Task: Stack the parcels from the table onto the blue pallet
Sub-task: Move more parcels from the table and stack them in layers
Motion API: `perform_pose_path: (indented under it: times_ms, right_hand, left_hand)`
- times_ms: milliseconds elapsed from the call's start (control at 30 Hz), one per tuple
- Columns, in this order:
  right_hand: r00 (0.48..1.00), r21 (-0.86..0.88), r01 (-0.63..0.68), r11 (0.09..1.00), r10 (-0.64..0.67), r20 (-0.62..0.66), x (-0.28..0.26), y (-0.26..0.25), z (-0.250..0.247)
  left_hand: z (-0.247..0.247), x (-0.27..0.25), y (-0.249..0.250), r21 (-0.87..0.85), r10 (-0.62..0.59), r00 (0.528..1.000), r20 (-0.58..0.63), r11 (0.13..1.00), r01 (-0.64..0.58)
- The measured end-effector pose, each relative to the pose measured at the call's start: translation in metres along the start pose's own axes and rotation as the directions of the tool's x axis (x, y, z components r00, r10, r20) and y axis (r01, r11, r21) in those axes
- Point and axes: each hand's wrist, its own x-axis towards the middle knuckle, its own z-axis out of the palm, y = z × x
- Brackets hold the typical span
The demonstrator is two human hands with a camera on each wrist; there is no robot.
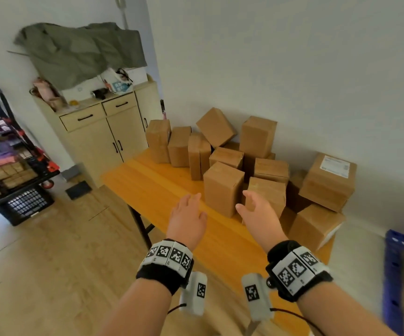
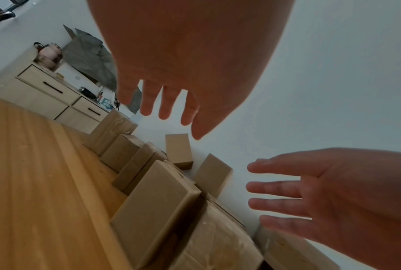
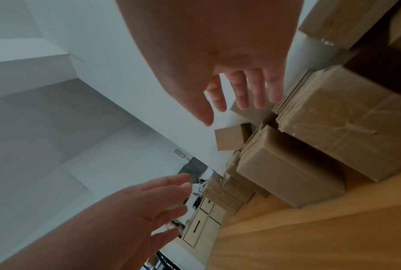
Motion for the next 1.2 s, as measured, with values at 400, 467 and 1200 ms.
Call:
perform_pose_path:
  times_ms: [400,467,1200]
  right_hand:
    - [0.996,0.069,0.023,0.997,-0.029,0.081,0.156,-0.046,0.062]
    - [0.995,0.066,0.031,0.997,-0.037,0.088,0.171,-0.054,0.072]
    - [0.988,0.109,-0.117,0.987,0.105,0.112,0.356,-0.177,0.265]
  left_hand:
    - [-0.045,0.141,-0.041,0.046,-0.081,0.995,-0.060,0.995,0.084]
    - [-0.050,0.156,-0.051,0.036,-0.102,0.993,-0.065,0.994,0.104]
    - [-0.154,0.429,-0.229,-0.103,0.013,0.997,-0.082,0.994,-0.022]
